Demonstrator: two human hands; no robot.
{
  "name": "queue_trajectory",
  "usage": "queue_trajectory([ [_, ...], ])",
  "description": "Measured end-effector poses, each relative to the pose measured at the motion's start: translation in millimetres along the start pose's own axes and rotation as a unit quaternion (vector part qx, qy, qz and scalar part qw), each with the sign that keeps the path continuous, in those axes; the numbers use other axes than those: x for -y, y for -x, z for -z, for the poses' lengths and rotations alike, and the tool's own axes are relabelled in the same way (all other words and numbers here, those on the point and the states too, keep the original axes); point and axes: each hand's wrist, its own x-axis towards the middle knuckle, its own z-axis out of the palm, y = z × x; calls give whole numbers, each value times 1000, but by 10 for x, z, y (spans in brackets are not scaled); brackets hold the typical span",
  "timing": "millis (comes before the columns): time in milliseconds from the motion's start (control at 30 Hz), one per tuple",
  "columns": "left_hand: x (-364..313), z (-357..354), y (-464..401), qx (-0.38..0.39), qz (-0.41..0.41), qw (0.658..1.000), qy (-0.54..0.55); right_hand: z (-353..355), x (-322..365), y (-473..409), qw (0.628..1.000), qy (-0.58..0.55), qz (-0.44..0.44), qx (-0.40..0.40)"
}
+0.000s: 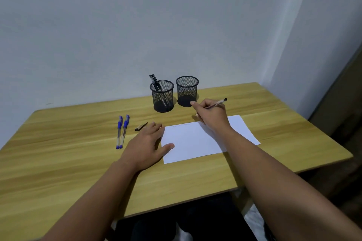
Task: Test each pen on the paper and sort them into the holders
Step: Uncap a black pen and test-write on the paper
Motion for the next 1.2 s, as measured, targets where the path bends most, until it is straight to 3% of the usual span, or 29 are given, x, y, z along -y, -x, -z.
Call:
queue_trajectory([
  [200, 24, -27, -3, -8, 0, 1000, 22, 33, -231, -31, 1000, 1, -25, 18],
  [400, 65, -69, -20, -20, -1, 999, 29, 77, -318, -44, 999, 42, -7, -17],
  [1200, 58, -49, -11, -10, 1, 1000, 26, 59, -441, -106, 995, 95, 20, 4],
])
